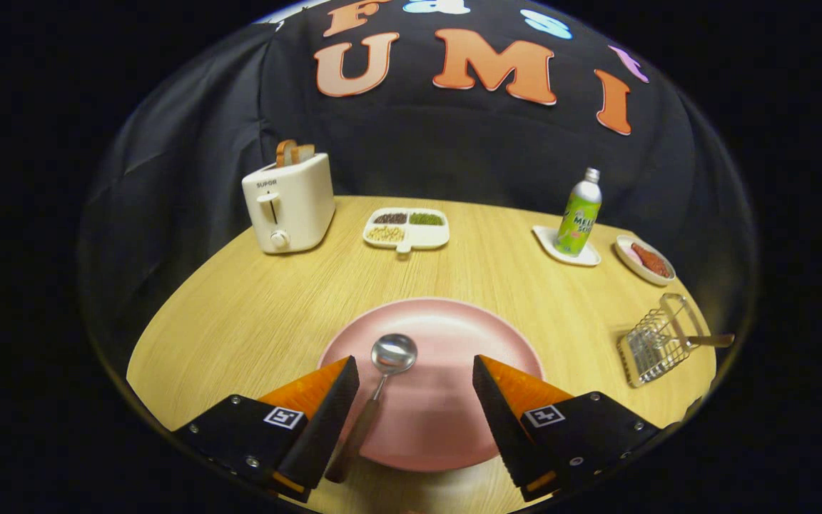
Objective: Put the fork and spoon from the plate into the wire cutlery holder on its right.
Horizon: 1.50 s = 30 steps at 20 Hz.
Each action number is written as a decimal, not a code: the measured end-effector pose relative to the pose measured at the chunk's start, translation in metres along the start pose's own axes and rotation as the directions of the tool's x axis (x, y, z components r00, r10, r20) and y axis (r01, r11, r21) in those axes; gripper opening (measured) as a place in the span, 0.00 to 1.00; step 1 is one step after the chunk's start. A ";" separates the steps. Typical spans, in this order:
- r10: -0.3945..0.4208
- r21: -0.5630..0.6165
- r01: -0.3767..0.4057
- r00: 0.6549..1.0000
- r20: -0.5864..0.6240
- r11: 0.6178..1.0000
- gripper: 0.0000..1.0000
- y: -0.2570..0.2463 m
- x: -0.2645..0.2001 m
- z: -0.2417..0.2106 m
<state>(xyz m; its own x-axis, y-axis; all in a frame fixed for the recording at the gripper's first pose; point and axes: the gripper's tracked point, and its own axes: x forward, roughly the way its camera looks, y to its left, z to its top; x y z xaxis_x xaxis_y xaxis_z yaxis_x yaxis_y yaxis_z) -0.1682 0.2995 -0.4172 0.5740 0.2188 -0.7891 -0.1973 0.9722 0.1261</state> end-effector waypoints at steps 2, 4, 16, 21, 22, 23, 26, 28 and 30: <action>0.012 -0.007 -0.012 0.999 -0.038 1.000 0.96 0.005 0.005 -0.012; 0.033 0.002 -0.033 0.997 -0.075 0.999 0.92 0.010 0.008 -0.021; 0.004 -0.020 -0.009 0.979 -0.206 1.000 0.17 -0.004 0.011 -0.042; 0.057 -0.002 -0.059 0.969 -0.241 0.998 0.06 -0.004 0.010 -0.038; 0.066 0.003 -0.067 0.969 -0.237 0.998 0.06 -0.005 0.007 -0.035; 0.068 -0.004 -0.071 0.971 -0.229 0.997 0.06 -0.009 0.005 -0.031; 0.061 -0.033 -0.069 0.979 -0.192 0.997 0.05 -0.024 -0.004 -0.016; 0.058 -0.022 -0.062 0.985 -0.162 0.998 0.05 -0.034 -0.012 -0.002; 0.044 -0.013 -0.046 0.991 -0.125 0.999 0.05 -0.049 -0.022 0.015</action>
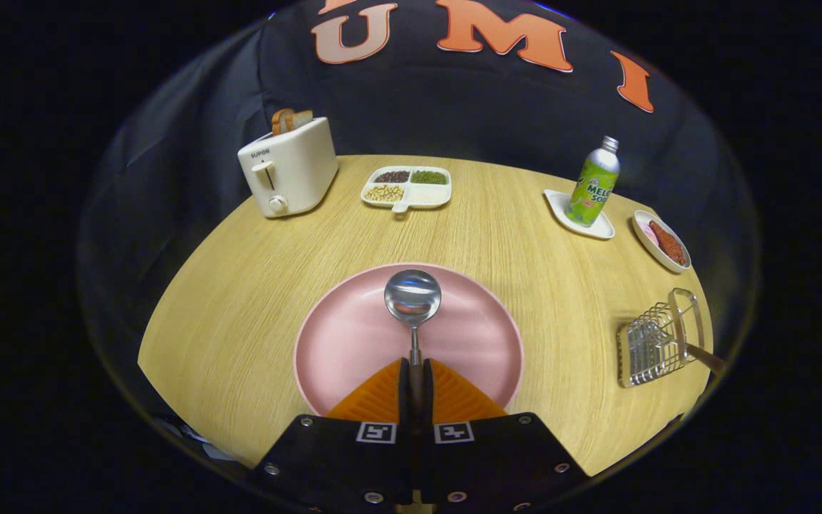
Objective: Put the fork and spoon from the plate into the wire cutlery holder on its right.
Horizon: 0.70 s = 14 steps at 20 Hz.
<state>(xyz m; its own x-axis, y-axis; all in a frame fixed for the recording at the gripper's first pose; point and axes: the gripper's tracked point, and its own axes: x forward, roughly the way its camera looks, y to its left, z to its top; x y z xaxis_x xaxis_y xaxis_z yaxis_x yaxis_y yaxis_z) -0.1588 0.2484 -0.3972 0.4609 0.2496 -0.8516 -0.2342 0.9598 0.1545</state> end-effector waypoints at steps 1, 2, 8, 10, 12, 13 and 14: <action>-0.009 0.005 0.009 1.000 0.021 1.000 0.05 -0.008 -0.006 0.009; -0.020 0.008 0.019 0.999 0.044 1.000 0.05 -0.018 -0.014 0.019; -0.108 0.054 0.101 0.982 0.157 0.993 0.05 -0.086 -0.067 0.064; -0.134 0.075 0.124 0.978 0.162 0.990 0.05 -0.109 -0.080 0.067; -0.150 0.108 0.135 0.979 0.140 0.985 0.05 -0.129 -0.093 0.063; -0.163 0.112 0.149 0.978 0.132 0.982 0.05 -0.141 -0.097 0.061; -0.186 0.111 0.172 0.974 0.128 0.979 0.05 -0.156 -0.103 0.059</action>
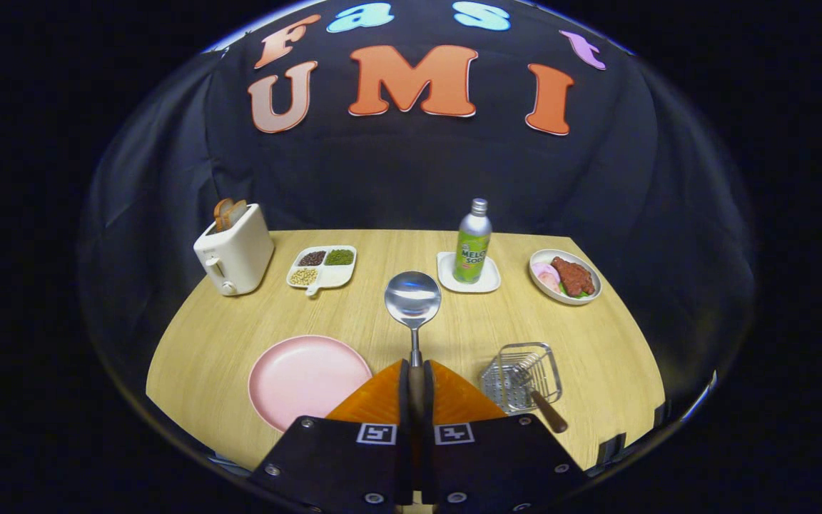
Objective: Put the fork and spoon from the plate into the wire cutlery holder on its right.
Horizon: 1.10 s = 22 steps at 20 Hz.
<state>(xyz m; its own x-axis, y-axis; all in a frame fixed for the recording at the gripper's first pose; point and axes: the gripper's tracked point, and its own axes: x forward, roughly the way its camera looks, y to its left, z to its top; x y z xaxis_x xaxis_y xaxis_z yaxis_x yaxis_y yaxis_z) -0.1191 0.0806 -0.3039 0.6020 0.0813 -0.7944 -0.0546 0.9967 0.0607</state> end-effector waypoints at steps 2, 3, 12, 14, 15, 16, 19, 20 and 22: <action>-0.037 0.000 0.037 0.999 0.003 0.999 0.05 -0.026 -0.007 0.006; -0.056 0.006 0.056 0.998 0.002 0.998 0.05 -0.037 -0.009 0.006; -0.113 -0.021 0.111 0.991 -0.070 0.994 0.05 -0.102 -0.014 -0.002; -0.095 -0.027 0.093 0.989 -0.109 0.995 0.05 -0.104 -0.010 -0.012; -0.080 -0.014 0.079 0.987 -0.136 0.997 0.05 -0.103 -0.008 -0.018; -0.070 -0.003 0.070 0.984 -0.161 0.998 0.05 -0.102 -0.005 -0.024; -0.059 -0.009 0.059 0.966 -0.250 0.998 0.05 -0.104 0.003 -0.045; -0.049 -0.011 0.048 0.960 -0.276 0.999 0.05 -0.103 0.005 -0.050; -0.028 -0.004 0.029 0.947 -0.321 1.000 0.05 -0.102 0.009 -0.056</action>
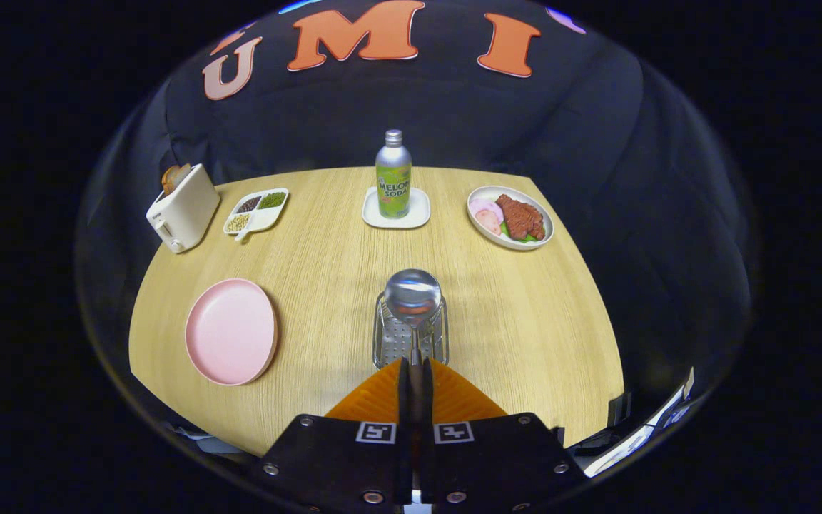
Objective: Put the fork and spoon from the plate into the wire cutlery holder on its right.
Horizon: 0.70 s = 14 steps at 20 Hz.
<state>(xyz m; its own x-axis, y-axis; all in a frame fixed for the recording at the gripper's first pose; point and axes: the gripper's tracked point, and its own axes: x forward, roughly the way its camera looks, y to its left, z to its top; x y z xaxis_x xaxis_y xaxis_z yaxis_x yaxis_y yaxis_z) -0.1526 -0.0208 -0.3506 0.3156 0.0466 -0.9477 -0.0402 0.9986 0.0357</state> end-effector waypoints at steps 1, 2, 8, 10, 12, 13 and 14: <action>0.005 0.003 -0.005 1.000 -0.020 1.000 0.05 0.001 0.004 -0.001; 0.008 0.000 -0.008 0.999 -0.039 1.000 0.05 0.000 0.007 -0.004; 0.027 -0.006 -0.028 0.994 -0.103 1.000 0.07 0.001 0.018 -0.006; 0.029 -0.006 -0.030 0.995 -0.099 1.000 0.09 0.000 0.019 -0.002; 0.032 -0.004 -0.032 0.996 -0.080 0.999 0.09 0.000 0.019 0.005; 0.033 -0.001 -0.034 0.997 -0.062 0.999 0.09 0.000 0.018 0.010; 0.037 0.006 -0.037 0.998 -0.041 0.999 0.09 0.000 0.017 0.016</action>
<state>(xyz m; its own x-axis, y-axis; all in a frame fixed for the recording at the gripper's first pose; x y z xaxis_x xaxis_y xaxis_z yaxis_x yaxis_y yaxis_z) -0.1325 -0.0199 -0.3615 0.2744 0.0823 -0.9581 -0.0460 0.9963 0.0724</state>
